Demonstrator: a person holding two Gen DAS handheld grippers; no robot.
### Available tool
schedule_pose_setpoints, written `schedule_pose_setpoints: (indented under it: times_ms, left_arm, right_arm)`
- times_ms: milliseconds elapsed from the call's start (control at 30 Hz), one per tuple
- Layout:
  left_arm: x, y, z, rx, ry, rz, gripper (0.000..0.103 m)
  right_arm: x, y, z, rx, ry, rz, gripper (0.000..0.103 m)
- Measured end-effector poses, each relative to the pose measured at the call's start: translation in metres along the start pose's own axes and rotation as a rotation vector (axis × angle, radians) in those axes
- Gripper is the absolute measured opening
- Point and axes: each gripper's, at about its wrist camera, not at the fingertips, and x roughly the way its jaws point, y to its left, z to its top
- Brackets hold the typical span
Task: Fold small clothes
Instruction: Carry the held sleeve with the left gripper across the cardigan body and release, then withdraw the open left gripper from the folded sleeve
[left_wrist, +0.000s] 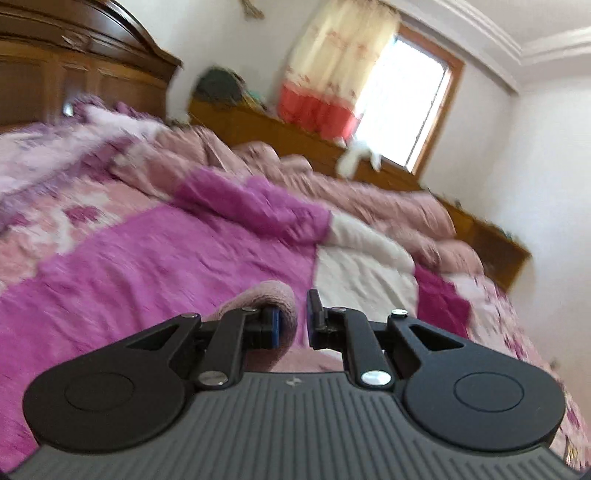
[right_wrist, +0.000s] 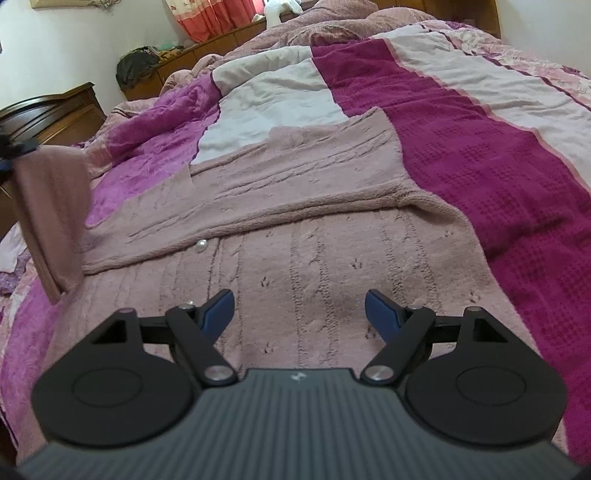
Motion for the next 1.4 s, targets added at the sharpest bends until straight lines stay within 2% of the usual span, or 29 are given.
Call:
schedule_pose_setpoints:
  times_ms: [233,467,500,533,600,633,933,1033,1200,1400]
  left_arm:
    - [0.056,-0.045,-0.057,0.054,0.176,-0.022,0.015]
    - [0.097,-0.049,-0.106,0.088,0.339,-0.02,0.017]
    - [0.102,-0.048,-0.11,0.08,0.373,-0.021,0.022]
    - [0.108,-0.047,-0.114,0.067,0.407,-0.015,0.034]
    - [0.113,-0.043,-0.121,0.034,0.439,-0.02,0.046]
    - [0.114,-0.042,-0.123,0.032,0.44,-0.021,0.048]
    - [0.1,-0.049,-0.114,0.088,0.486,-0.007,0.063]
    - [0.09,-0.051,-0.109,0.12,0.534,0.013,0.064]
    - [0.06,-0.041,-0.107,0.133,0.574,0.004,0.064]
    - [0.017,-0.013,-0.107,0.179,0.589,0.07,0.064]
  right_arm:
    - [-0.003,-0.013,0.002,0.021,-0.022,0.0,0.08]
    - [0.007,-0.025,-0.002,0.07,0.012,0.009,0.08]
    - [0.008,-0.025,-0.002,0.073,0.014,0.011,0.079]
    - [0.009,-0.025,-0.002,0.074,0.015,0.012,0.079]
    - [0.009,-0.026,-0.003,0.078,0.013,0.014,0.079]
    - [0.009,-0.026,-0.004,0.082,0.012,0.014,0.079]
    - [0.008,-0.027,-0.006,0.092,0.004,0.018,0.079]
    - [0.006,-0.027,-0.005,0.094,0.002,0.022,0.079]
    - [0.005,-0.026,-0.005,0.09,-0.001,0.022,0.08]
    - [0.002,-0.017,-0.003,0.06,-0.005,0.035,0.08]
